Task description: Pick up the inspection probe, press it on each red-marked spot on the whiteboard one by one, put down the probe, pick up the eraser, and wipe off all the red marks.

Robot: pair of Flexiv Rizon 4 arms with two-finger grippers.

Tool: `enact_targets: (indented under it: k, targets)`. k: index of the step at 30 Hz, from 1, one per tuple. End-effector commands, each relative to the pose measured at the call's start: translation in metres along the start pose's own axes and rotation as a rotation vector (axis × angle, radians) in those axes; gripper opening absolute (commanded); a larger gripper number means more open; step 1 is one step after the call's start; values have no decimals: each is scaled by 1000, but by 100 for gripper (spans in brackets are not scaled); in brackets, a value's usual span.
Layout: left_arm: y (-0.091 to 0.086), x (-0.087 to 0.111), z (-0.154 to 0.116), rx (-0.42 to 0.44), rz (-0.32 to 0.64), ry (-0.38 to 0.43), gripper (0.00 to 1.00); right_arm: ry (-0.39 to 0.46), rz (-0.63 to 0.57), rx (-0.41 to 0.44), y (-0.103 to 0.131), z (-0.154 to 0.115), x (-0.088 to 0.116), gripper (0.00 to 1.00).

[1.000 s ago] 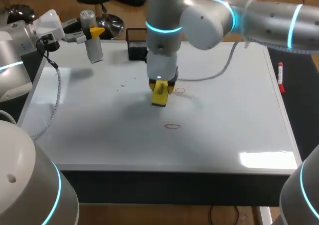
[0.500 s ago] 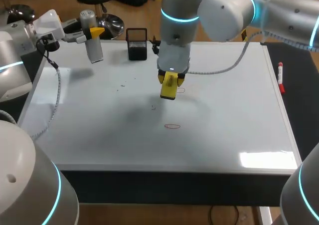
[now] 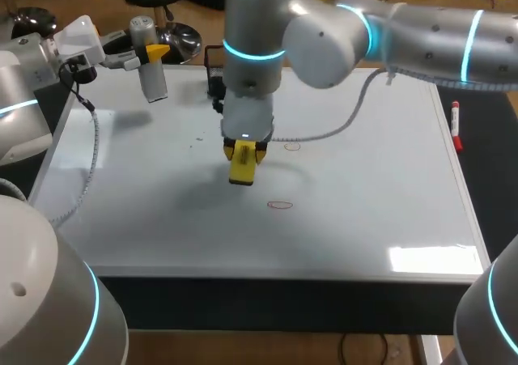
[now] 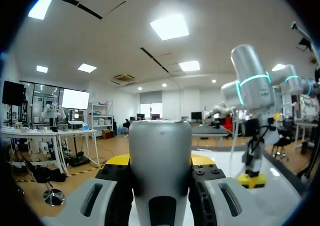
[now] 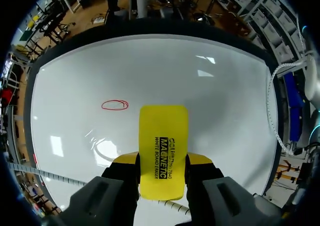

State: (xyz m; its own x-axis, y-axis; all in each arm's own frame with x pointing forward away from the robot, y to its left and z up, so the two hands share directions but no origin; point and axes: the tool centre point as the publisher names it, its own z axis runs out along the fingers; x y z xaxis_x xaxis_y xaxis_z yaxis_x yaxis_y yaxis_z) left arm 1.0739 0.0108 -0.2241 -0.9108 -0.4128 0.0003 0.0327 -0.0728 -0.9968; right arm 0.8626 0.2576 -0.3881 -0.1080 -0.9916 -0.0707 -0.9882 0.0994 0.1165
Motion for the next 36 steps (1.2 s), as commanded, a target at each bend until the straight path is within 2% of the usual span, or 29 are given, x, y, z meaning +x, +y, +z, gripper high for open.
enact_targets:
  k: [1,11,19,36]
  targets:
    - [-1,1,0,-1,2,-4,0,50,2,-2,1,12,-12,0]
    - [-1,1,0,-1,2,-4,0,95,6,-25,8,41,-4,0]
    - [-1,1,0,-1,2,-4,0,95,-2,-36,5,55,1,0]
    - [-1,1,0,-1,2,-4,0,114,70,-65,-10,70,41,0]
